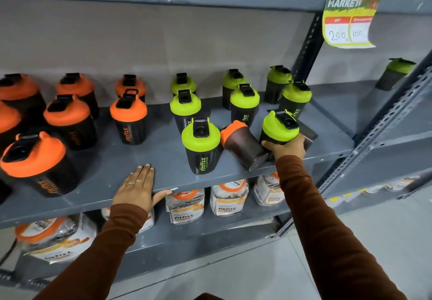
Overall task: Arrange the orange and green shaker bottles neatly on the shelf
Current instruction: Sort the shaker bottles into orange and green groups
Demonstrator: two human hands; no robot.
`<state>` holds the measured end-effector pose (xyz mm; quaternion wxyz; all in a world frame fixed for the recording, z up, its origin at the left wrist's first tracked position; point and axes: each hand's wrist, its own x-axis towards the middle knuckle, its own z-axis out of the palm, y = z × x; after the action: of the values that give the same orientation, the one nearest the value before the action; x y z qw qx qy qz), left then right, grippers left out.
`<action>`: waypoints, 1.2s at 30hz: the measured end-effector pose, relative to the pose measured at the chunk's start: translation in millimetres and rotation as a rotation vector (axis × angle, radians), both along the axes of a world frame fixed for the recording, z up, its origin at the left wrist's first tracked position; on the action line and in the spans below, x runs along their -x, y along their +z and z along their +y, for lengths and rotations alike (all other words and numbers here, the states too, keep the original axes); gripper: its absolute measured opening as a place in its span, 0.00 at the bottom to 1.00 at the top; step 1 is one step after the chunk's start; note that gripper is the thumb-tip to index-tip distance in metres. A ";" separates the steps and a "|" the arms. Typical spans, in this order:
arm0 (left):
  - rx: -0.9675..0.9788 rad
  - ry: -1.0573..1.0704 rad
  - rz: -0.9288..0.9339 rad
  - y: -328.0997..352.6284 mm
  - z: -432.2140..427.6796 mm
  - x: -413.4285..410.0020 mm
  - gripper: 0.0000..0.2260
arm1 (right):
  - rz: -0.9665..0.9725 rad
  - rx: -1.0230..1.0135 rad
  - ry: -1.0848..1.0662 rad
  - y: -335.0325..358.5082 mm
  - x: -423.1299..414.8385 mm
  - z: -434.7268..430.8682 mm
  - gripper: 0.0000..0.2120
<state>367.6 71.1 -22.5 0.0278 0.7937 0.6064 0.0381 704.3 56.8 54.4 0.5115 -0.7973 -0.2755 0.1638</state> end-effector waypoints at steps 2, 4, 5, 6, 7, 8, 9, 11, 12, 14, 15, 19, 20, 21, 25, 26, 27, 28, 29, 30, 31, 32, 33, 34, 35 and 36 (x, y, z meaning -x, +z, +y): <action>-0.014 0.000 0.012 -1.9 0.8 0.8 0.58 | -0.011 0.013 0.004 -1.5 -1.0 0.1 0.39; -0.018 0.014 0.032 -1.6 1.1 0.5 0.59 | -0.023 0.017 0.003 1.0 -1.7 -0.1 0.40; -0.022 0.021 0.042 -0.8 1.0 0.1 0.59 | -0.030 0.017 -0.018 2.3 -0.1 -0.3 0.42; -0.024 0.023 0.056 0.7 0.5 -0.4 0.58 | -0.045 0.014 -0.069 6.0 6.4 -3.1 0.44; -0.023 0.027 0.064 0.7 0.0 -0.5 0.57 | -0.093 -0.004 -0.133 9.9 16.5 -7.1 0.46; -0.025 0.030 0.066 1.3 -0.6 -0.4 0.56 | -0.190 -0.053 -0.175 14.4 29.8 -12.6 0.46; -0.032 0.030 0.070 2.9 -1.4 -1.0 0.56 | -0.323 -0.128 -0.163 17.3 44.4 -17.8 0.45; -0.034 0.029 0.096 6.1 -3.4 -1.5 0.51 | -0.600 -0.253 0.005 19.6 71.6 -22.4 0.43; -0.024 0.026 0.109 6.9 -3.8 -1.9 0.45 | -0.712 -0.257 0.107 17.7 79.1 -18.8 0.41; 0.012 0.022 0.123 8.4 -3.8 -3.3 0.37 | -0.835 -0.135 0.305 14.5 85.0 -4.5 0.37; 0.020 0.022 0.128 8.7 -3.8 -3.7 0.36 | -0.845 -0.032 0.395 12.4 85.5 3.5 0.36; 0.011 0.024 0.132 6.6 -3.5 -2.3 0.36 | -0.878 0.350 0.479 -6.1 85.6 22.0 0.38; 0.009 0.024 0.128 6.5 -3.1 -2.3 0.36 | -0.910 0.375 0.451 -9.9 84.9 23.5 0.36; 0.010 0.022 0.126 7.0 -3.1 -2.4 0.36 | -0.934 0.376 0.418 -12.1 84.2 24.2 0.33; 0.008 0.016 0.130 7.4 -2.7 -3.3 0.36 | -0.942 0.328 0.364 -16.0 79.5 25.2 0.32; 0.013 0.017 0.134 6.7 -2.6 -3.4 0.36 | -0.931 0.294 0.367 -16.7 79.6 23.4 0.34; 0.020 0.018 0.138 6.5 -2.7 -3.7 0.36 | -0.914 0.252 0.367 -16.6 80.2 20.1 0.36; 0.025 0.022 0.144 6.4 -2.5 -3.9 0.36 | -0.887 0.204 0.362 -16.4 80.7 16.6 0.38; 0.026 0.025 0.151 6.7 -2.5 -3.9 0.36 | -0.841 0.159 0.355 -15.3 81.5 12.4 0.40; 0.022 0.026 0.157 7.2 -2.5 -4.1 0.36 | -0.783 0.106 0.352 -14.5 82.2 8.1 0.42; 0.014 0.024 0.162 7.6 -2.8 -3.9 0.36 | -0.728 0.033 0.345 -13.3 83.2 3.2 0.43; 0.006 0.022 0.163 7.6 -3.1 -3.5 0.36 | -0.678 -0.059 0.330 -12.3 84.4 -1.8 0.44; -0.002 0.020 0.155 7.4 -3.4 -2.9 0.36 | -0.617 -0.152 0.305 -11.1 85.4 -7.5 0.44; -0.008 0.016 0.138 7.5 -3.2 -2.6 0.36 | -0.539 -0.241 0.275 -10.0 86.4 -13.2 0.44; -0.015 0.011 0.123 8.0 -3.4 -2.5 0.35 | -0.447 -0.324 0.244 -8.2 87.0 -18.6 0.45; -0.019 0.006 0.113 7.8 -3.7 -2.0 0.35 | -0.362 -0.409 0.218 -4.6 88.4 -23.5 0.47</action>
<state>369.5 67.4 -14.8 -0.0143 0.7929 0.6092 -0.0008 616.0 33.3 49.8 0.5834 -0.6598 -0.4735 0.0138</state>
